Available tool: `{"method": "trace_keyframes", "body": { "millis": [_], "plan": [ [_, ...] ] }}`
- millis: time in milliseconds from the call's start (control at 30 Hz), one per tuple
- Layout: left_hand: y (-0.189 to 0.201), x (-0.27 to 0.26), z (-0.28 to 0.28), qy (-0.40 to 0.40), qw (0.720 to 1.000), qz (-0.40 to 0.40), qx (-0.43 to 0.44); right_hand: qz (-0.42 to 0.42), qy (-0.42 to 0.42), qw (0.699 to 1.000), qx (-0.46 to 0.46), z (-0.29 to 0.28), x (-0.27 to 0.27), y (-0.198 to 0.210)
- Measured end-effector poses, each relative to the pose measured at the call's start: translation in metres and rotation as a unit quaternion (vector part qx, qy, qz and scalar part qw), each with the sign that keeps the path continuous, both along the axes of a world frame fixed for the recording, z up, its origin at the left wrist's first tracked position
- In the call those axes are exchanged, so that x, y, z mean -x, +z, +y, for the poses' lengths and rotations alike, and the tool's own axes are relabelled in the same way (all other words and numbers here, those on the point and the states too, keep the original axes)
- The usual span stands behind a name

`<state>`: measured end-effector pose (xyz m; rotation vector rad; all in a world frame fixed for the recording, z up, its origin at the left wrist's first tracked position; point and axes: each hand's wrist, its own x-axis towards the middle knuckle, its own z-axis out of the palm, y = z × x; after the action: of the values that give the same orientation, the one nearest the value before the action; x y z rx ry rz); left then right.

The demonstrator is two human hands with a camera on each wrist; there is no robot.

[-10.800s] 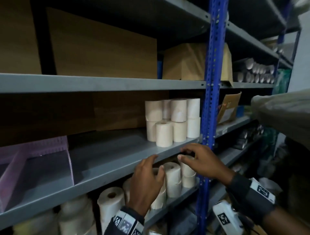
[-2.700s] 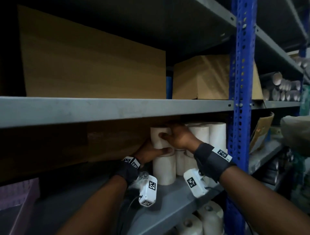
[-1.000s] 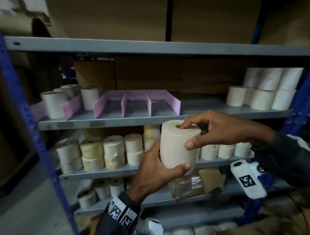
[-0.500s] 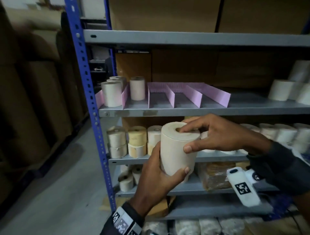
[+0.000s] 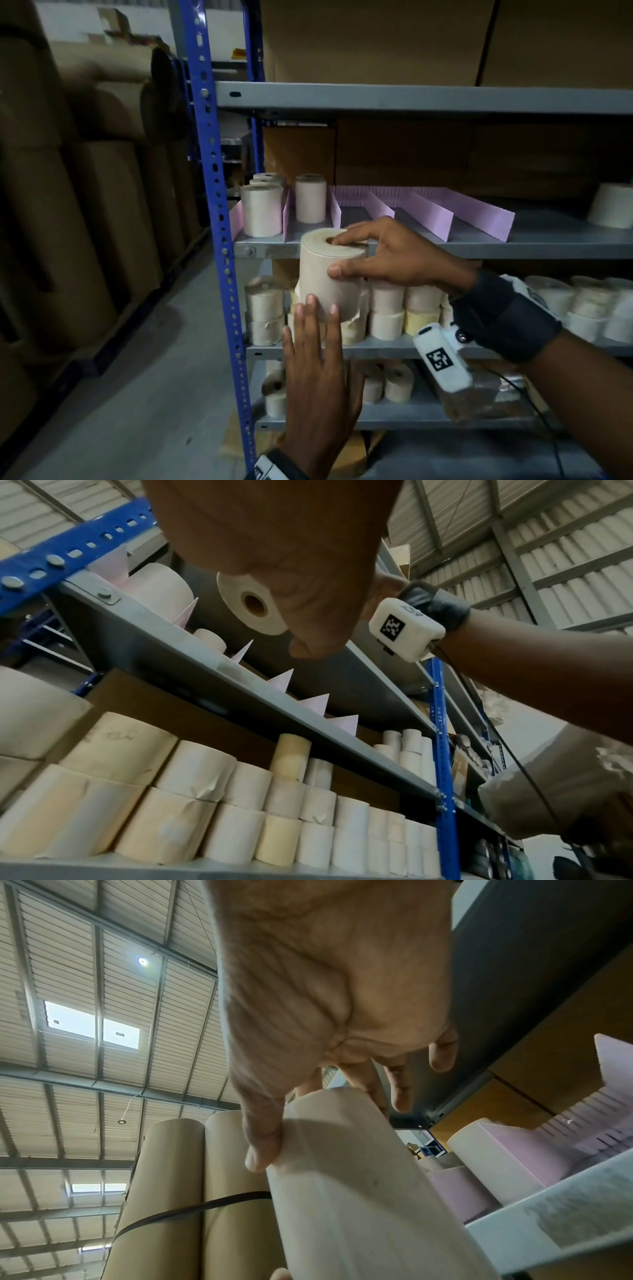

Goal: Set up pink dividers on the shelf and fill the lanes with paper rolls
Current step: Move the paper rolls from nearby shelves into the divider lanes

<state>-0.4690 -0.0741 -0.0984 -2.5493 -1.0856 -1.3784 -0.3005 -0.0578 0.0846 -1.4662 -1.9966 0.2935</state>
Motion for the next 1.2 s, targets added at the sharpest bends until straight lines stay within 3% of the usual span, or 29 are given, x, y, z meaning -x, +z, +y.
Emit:
{"method": "trace_keyframes", "body": {
  "millis": [133,533,733,800,933,1033,1200],
  "plan": [
    [0.001,-0.003,0.026,0.029,0.997,0.069,0.016,0.005,-0.007,0.999,-0.032,0.037,0.004,0.004],
    [0.023,-0.04,0.132,0.073,0.992,0.105,0.022,-0.04,-0.055,0.996,-0.066,0.148,-0.026,0.022],
    [0.019,-0.05,0.162,0.07,0.989,0.126,0.036,-0.042,-0.059,0.997,-0.006,0.183,-0.038,0.019],
    [0.019,-0.051,0.171,0.072,0.988,0.129,0.035,-0.095,-0.065,0.993,0.007,0.192,-0.039,0.024],
    [0.016,-0.053,0.188,0.073,0.985,0.142,0.058,-0.262,-0.116,0.958,0.026,0.209,-0.039,0.038],
    [0.012,-0.053,0.194,0.082,0.984,0.15,0.058,-0.295,-0.113,0.948,0.043,0.218,-0.039,0.045],
    [0.007,-0.053,0.201,0.082,0.985,0.147,0.03,-0.272,-0.093,0.956,0.063,0.232,-0.037,0.052]
  ]
}}
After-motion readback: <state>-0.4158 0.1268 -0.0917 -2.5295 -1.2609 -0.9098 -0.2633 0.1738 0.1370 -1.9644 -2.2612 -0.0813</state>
